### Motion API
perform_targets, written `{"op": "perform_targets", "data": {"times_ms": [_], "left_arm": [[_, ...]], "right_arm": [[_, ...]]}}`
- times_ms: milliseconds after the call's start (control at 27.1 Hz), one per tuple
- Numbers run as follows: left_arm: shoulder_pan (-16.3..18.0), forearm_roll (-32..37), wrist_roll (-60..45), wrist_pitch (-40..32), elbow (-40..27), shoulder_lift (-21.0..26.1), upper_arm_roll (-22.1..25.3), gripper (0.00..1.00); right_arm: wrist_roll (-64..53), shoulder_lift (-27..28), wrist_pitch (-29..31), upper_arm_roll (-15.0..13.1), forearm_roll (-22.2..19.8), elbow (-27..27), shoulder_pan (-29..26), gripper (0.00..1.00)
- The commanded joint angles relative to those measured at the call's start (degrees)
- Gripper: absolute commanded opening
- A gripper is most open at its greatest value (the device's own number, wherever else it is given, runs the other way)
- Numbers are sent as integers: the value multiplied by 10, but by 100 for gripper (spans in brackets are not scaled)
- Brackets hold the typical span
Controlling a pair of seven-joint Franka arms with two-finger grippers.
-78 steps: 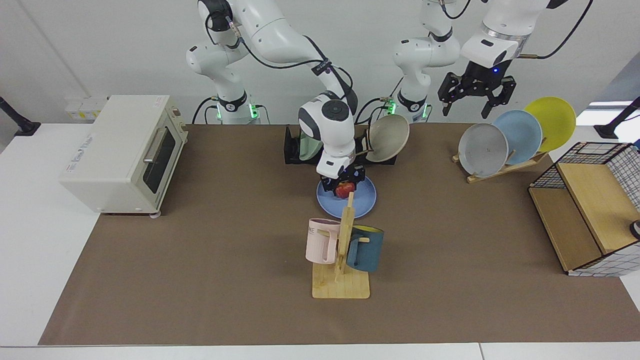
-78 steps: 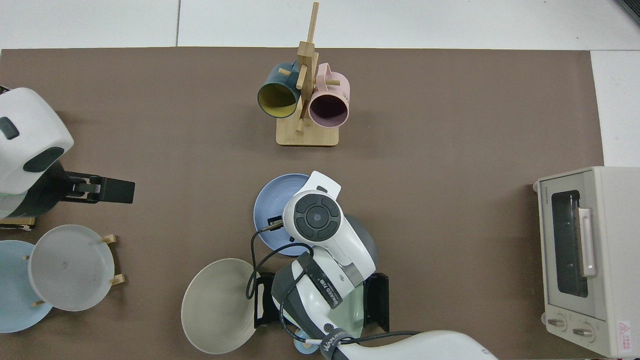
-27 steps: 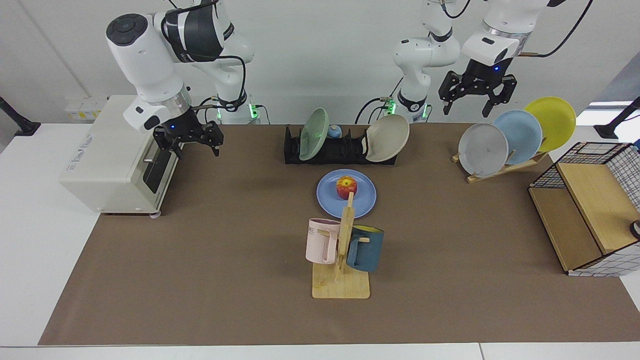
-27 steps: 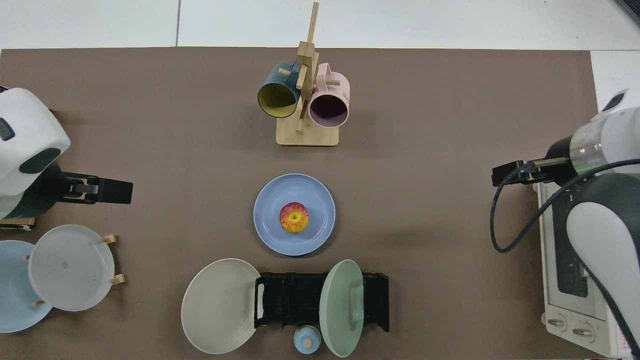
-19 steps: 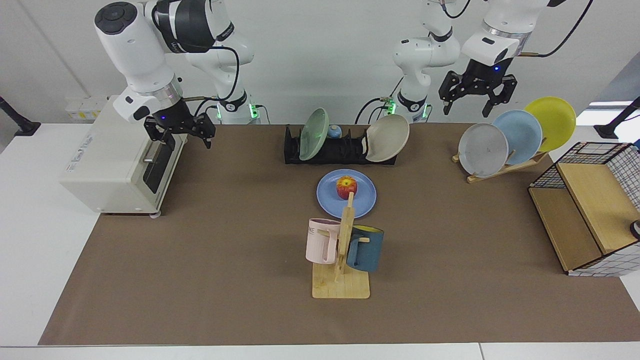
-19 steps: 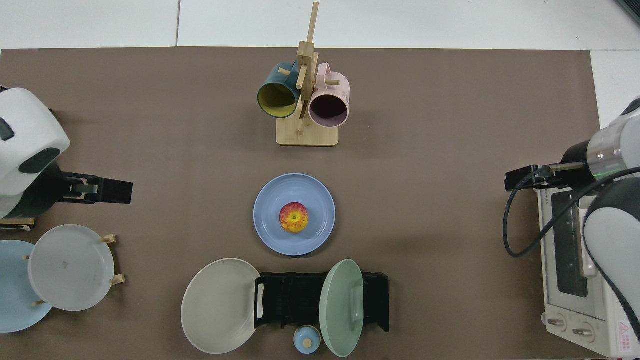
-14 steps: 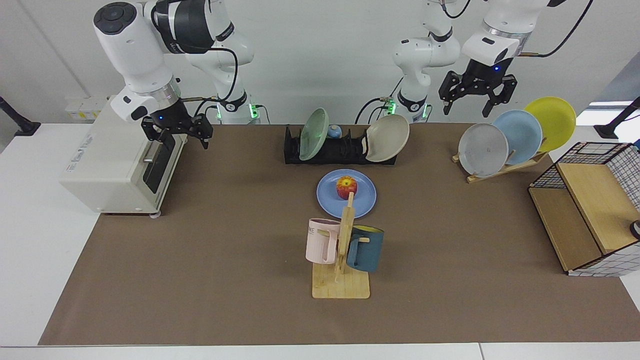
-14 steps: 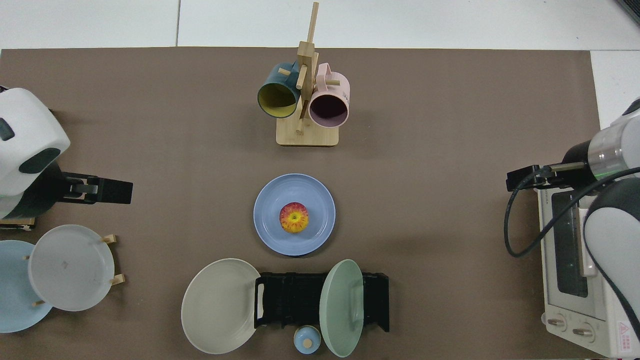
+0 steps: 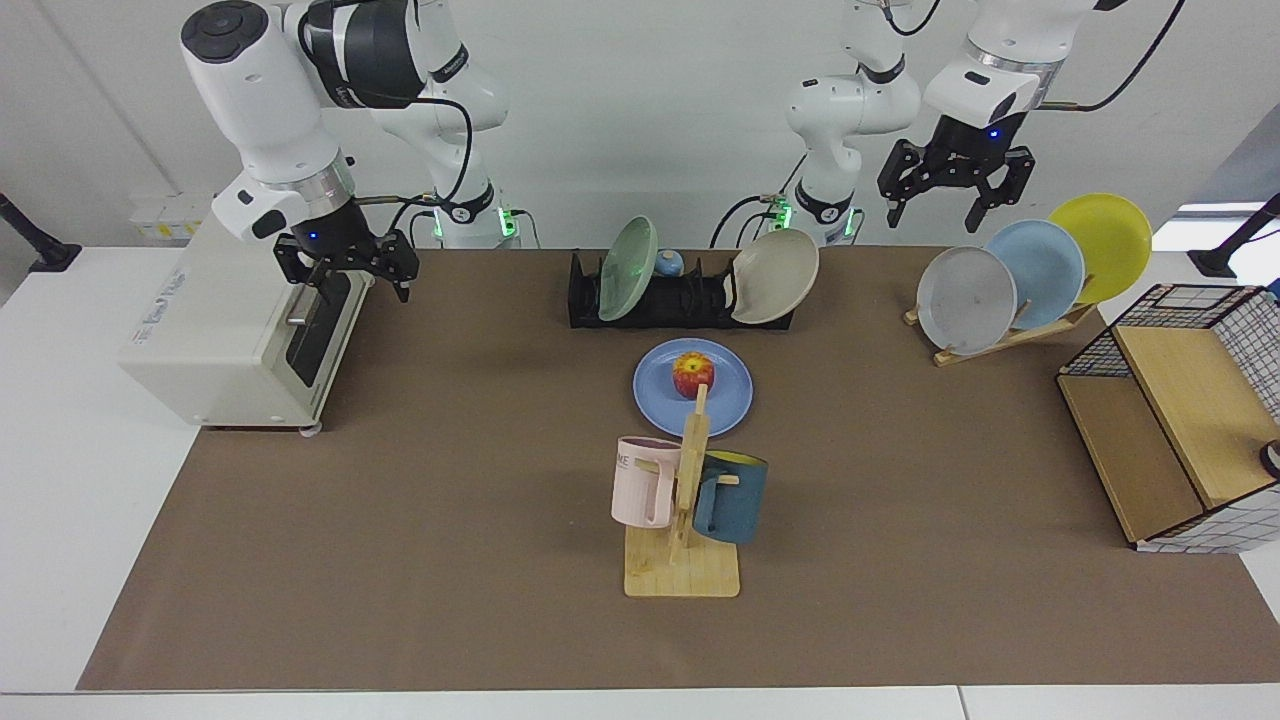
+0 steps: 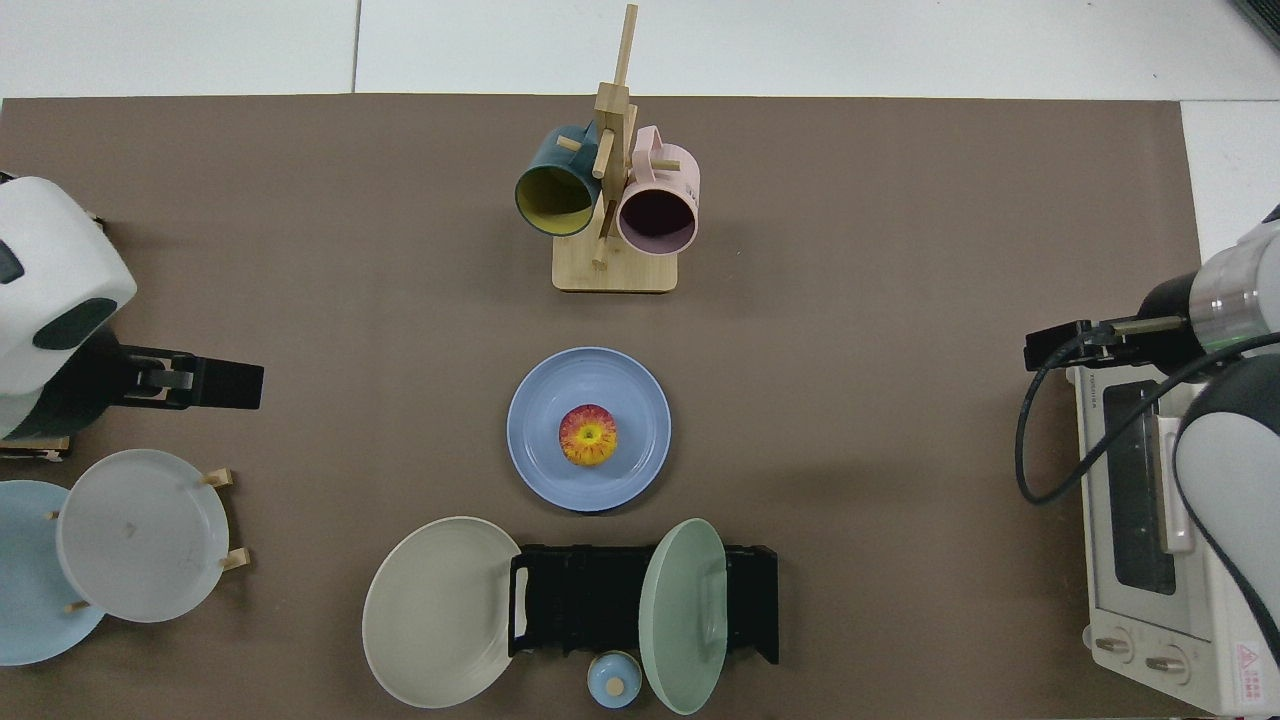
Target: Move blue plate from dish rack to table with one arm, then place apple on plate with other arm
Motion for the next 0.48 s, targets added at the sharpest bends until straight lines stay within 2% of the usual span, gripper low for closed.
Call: {"op": "perform_targets", "data": {"times_ms": [0, 148, 443], "left_arm": [[0, 1, 0, -7, 0, -7, 2, 100], [0, 1, 0, -7, 0, -7, 2, 100], [-1, 1, 0, -7, 0, -7, 3, 100]], "right_arm": [[-10, -13, -1, 1, -12, -4, -9, 100], [-8, -21, 2, 2, -7, -4, -25, 100], [-7, -23, 3, 3, -8, -5, -25, 100]]}}
